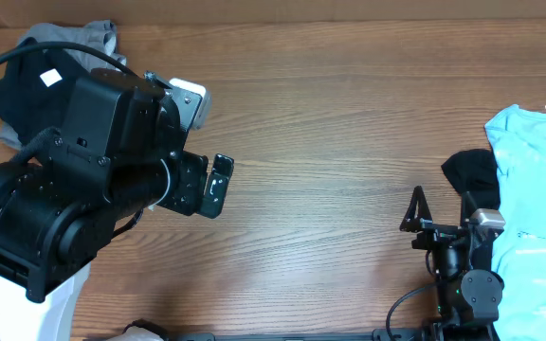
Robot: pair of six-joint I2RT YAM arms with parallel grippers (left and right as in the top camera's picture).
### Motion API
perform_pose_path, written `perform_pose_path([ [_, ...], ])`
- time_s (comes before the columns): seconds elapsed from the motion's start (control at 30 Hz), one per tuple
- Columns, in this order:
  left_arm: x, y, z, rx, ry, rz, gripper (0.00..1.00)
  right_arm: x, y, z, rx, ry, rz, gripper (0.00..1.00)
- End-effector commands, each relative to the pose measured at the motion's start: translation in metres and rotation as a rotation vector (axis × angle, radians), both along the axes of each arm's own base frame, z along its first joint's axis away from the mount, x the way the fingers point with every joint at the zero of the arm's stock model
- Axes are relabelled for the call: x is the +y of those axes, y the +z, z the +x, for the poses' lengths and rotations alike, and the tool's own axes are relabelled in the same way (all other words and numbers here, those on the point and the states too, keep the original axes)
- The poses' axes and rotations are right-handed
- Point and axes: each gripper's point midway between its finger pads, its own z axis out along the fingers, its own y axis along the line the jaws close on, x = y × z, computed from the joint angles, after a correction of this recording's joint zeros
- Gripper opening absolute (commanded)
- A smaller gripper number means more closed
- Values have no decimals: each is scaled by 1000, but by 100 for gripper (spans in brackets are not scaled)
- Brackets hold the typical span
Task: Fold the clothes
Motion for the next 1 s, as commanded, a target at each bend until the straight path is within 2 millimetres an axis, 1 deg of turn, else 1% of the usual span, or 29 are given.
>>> perform_pose_path([
  [0.0, -1, -1, 1, 3, 7, 0, 100, 2, -1, 0, -8, 10, -3, 100],
  [0.63, -1, 0, 1, 1, 5, -1, 100, 2, -1, 0, -8, 10, -3, 100],
  [0.73, 2, 2, -1, -10, 13, -3, 100, 2, -1, 0, -8, 10, -3, 100],
  [0.8, 11, 6, -1, -29, 43, 6, 100, 2, -1, 0, -8, 10, -3, 100],
  [0.87, 32, 13, 1, -74, 117, 25, 100, 2, -1, 0, -8, 10, -3, 100],
  [0.93, 47, 25, 9, -142, 194, -12, 100, 2, -1, 0, -8, 10, -3, 100],
  [0.97, 51, 30, 12, -166, 218, -42, 100, 2, -1, 0, -8, 10, -3, 100],
])
